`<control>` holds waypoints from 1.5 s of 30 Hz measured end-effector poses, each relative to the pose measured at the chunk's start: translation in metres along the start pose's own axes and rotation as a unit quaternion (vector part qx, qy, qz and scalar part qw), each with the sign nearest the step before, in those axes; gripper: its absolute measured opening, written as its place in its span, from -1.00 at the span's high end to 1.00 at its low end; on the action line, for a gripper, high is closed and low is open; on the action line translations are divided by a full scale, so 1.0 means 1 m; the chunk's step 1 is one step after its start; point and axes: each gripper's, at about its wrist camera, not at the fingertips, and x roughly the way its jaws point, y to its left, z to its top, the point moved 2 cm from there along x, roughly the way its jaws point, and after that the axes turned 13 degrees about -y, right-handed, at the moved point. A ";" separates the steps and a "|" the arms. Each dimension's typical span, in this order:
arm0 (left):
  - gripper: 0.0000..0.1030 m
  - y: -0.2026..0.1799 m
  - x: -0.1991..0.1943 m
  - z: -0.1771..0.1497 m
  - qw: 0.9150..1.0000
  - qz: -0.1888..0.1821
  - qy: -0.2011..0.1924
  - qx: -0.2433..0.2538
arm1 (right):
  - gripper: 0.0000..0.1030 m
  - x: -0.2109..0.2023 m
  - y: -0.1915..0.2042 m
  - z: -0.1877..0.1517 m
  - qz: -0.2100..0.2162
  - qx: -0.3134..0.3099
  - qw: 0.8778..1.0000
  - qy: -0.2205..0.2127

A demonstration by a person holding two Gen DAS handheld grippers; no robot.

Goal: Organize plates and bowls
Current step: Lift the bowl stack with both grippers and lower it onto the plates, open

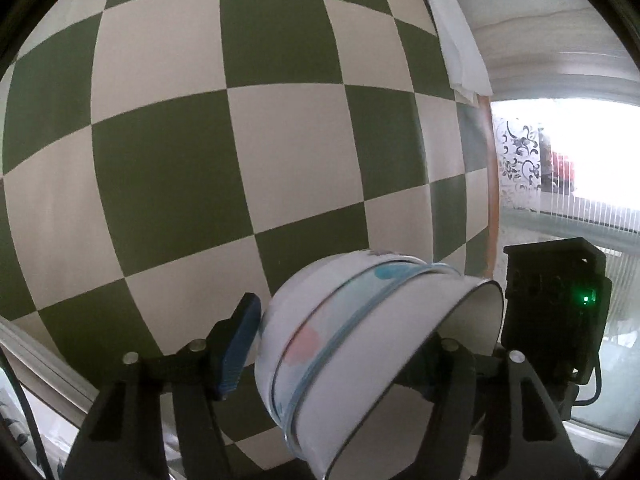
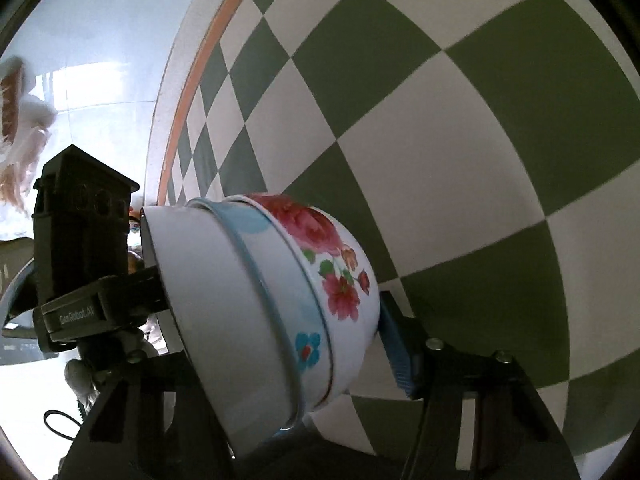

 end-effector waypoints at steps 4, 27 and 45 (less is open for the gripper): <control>-0.22 -0.004 -0.002 -0.003 1.000 0.017 -0.015 0.013 | -0.15 0.000 0.004 0.002 0.004 -0.021 1.000 -0.007; -0.22 0.023 -0.070 -0.009 0.997 0.045 -0.057 -0.020 | -0.07 -0.004 0.066 0.013 0.012 -0.066 0.998 0.023; -0.22 0.103 -0.149 -0.025 0.994 0.054 -0.084 -0.038 | -0.05 0.053 0.173 -0.039 0.017 -0.083 0.996 0.036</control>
